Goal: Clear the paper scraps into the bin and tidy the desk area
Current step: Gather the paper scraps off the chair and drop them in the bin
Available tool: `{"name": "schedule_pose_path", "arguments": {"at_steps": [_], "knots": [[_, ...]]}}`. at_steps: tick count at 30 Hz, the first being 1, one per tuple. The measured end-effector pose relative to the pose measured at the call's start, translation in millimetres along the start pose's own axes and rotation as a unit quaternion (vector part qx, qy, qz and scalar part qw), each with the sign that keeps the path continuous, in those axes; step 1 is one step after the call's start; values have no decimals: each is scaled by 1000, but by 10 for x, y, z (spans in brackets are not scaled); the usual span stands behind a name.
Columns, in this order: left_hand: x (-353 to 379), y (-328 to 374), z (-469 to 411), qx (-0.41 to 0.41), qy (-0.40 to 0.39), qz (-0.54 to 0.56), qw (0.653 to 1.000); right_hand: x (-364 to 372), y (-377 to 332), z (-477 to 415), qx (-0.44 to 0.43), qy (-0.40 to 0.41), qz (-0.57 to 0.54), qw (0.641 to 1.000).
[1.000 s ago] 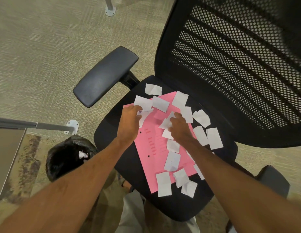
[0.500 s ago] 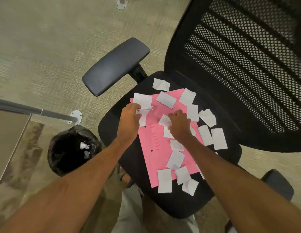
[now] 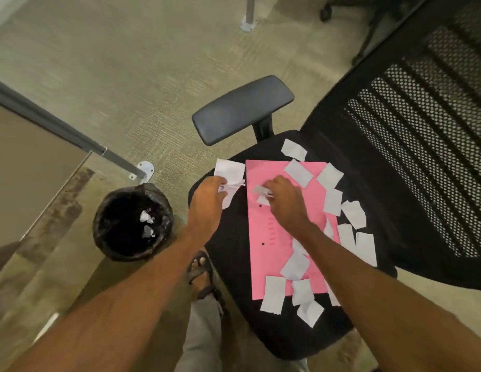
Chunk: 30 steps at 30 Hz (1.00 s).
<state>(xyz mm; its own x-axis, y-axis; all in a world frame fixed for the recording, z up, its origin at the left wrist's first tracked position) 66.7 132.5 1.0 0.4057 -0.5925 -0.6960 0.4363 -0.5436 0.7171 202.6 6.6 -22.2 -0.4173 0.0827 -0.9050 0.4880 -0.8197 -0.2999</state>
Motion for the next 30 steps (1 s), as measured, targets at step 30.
{"name": "schedule_pose_path", "arguments": {"at_steps": [30], "knots": [[-718,-3601,1002,-360,133,-38,923,3044,-3063,-114,-153,-174,38,972]]}}
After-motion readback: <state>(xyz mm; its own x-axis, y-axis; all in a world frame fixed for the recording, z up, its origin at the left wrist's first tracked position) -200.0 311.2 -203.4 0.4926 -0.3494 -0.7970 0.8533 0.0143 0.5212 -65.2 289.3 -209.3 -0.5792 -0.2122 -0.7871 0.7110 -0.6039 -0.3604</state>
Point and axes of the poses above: each hand's wrist, its own z-axis away from the middle knuckle, its own x-axis out of the palm, y = z × x, the point moved 2 cm from there along -z, towards the middle knuckle, and after that the axes turned 14 degrees about x, right-handed, at the moved point
